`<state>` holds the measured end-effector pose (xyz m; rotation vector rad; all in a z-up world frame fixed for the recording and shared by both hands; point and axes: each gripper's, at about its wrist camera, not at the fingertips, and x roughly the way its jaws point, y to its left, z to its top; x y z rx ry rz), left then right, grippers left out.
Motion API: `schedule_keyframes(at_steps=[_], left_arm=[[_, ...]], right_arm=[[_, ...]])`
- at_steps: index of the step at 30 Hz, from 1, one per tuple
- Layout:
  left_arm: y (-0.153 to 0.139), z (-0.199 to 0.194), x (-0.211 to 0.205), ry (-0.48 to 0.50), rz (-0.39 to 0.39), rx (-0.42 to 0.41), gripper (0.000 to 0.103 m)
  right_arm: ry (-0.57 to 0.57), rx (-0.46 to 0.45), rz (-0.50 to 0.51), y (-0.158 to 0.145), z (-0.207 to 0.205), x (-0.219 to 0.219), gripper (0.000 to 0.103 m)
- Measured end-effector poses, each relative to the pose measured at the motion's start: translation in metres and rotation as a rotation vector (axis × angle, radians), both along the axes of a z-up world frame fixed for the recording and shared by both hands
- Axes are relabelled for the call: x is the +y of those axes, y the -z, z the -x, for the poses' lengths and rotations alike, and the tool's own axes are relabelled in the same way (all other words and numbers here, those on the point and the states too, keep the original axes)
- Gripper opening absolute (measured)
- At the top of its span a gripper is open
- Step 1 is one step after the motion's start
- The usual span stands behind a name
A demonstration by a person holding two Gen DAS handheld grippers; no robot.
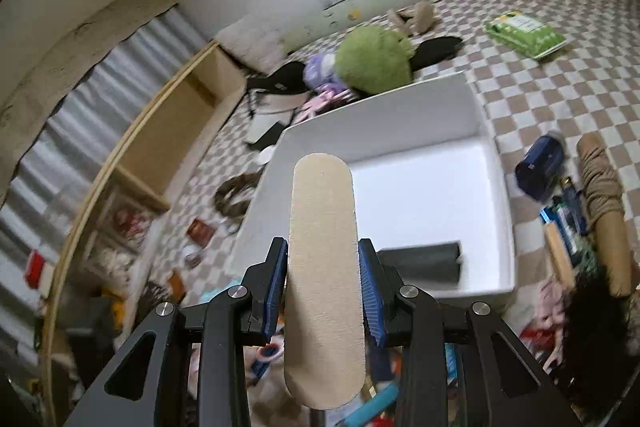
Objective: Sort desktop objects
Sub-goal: 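Lift the card box and stick and carry both over the white shoebox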
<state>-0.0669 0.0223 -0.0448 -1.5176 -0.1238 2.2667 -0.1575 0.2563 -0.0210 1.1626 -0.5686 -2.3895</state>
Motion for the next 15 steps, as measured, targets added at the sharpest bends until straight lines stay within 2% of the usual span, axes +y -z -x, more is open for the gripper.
schedule_keyframes(at_steps=[5,15], left_arm=[[-0.011,0.014,0.013,-0.006,-0.028,0.037,0.091],[-0.012,0.049,0.032,-0.037,-0.044,0.076,0.091]], right_arm=[[0.076,0.008,-0.059,0.007,0.022,0.008,0.036],[0.171,-0.038,-0.092,0.035,0.056,0.02,0.036]])
